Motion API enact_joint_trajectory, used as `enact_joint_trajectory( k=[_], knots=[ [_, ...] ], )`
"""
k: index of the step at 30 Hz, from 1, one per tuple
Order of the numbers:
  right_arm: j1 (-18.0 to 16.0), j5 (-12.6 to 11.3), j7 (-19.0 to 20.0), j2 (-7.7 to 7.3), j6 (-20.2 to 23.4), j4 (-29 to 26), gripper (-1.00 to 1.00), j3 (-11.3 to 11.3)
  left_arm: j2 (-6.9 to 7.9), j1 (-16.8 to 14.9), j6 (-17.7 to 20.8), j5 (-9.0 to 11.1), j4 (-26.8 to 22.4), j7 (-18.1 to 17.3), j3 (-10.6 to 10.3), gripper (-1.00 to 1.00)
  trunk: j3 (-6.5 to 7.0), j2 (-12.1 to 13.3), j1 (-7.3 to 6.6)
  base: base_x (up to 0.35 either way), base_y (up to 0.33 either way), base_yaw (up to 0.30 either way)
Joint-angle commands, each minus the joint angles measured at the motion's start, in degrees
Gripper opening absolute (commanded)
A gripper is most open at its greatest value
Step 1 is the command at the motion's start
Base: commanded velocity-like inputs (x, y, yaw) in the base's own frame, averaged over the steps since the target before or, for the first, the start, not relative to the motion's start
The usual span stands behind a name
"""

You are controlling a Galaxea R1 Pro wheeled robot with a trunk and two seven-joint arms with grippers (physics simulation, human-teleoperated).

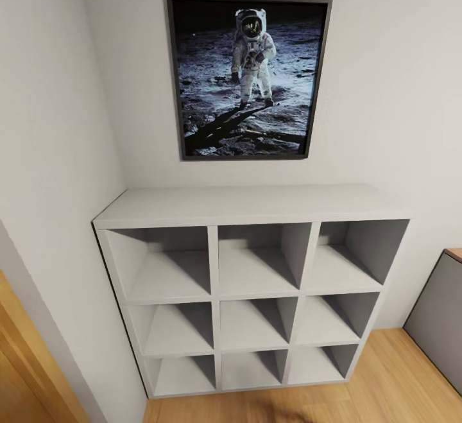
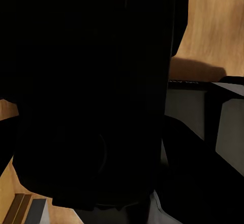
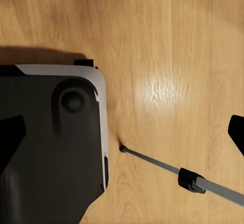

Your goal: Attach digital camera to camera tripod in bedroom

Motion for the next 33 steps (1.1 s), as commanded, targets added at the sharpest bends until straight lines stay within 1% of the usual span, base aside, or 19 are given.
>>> enact_joint_trajectory(
  k=[1,14,24,33],
  knots=[
    [-0.1,0.0,-0.1,0.02,-0.4,0.2,1.0,-0.1,0.02,0.0,0.2,0.5,0.0,-0.2,-0.5,-1.0,-0.02,0.0,0.02,0.0,0.0,0.0],
    [-0.1,0.0,-0.1,0.06,-0.5,0.2,1.0,0.0,0.02,0.0,0.2,0.5,0.0,-0.2,-0.6,-1.0,-0.02,0.0,0.02,0.002,0.0,0.0],
    [-0.1,0.0,-0.1,0.07,-0.6,0.2,1.0,0.0,0.03,0.0,0.2,0.5,0.0,-0.3,-0.5,-1.0,-0.02,0.0,0.02,0.081,0.059,0.0],
    [-0.1,0.0,-0.1,0.17,-0.7,0.2,1.0,-0.1,0.05,0.0,0.2,0.5,0.0,-0.3,-0.5,-1.0,-0.02,0.0,0.02,0.009,0.005,0.0]
  ],
)
